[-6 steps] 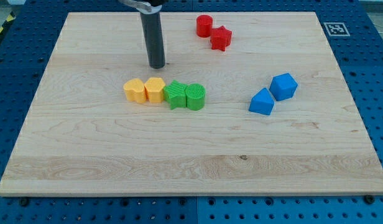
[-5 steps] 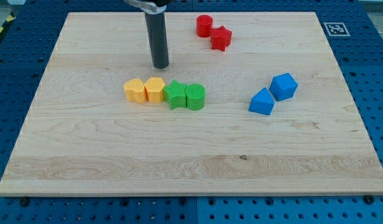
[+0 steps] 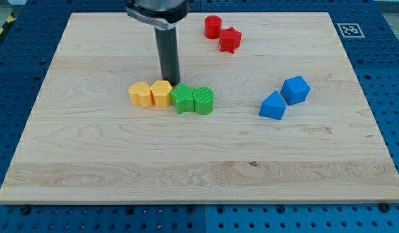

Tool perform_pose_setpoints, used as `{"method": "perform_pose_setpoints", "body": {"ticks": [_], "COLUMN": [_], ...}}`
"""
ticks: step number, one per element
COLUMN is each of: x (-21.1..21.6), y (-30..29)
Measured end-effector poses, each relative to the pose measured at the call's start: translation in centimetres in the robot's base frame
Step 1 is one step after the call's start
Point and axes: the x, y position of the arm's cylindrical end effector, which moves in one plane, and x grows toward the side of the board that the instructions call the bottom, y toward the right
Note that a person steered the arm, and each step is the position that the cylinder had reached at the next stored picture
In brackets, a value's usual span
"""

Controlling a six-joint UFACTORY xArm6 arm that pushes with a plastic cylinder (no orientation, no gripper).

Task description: Move your arm near blue triangle

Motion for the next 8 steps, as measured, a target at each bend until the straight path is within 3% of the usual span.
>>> {"method": "perform_pose_setpoints", "body": {"ticks": [4, 6, 8], "x": [0.2, 5.0, 6.9], "y": [9.1, 11.5, 14.4]}}
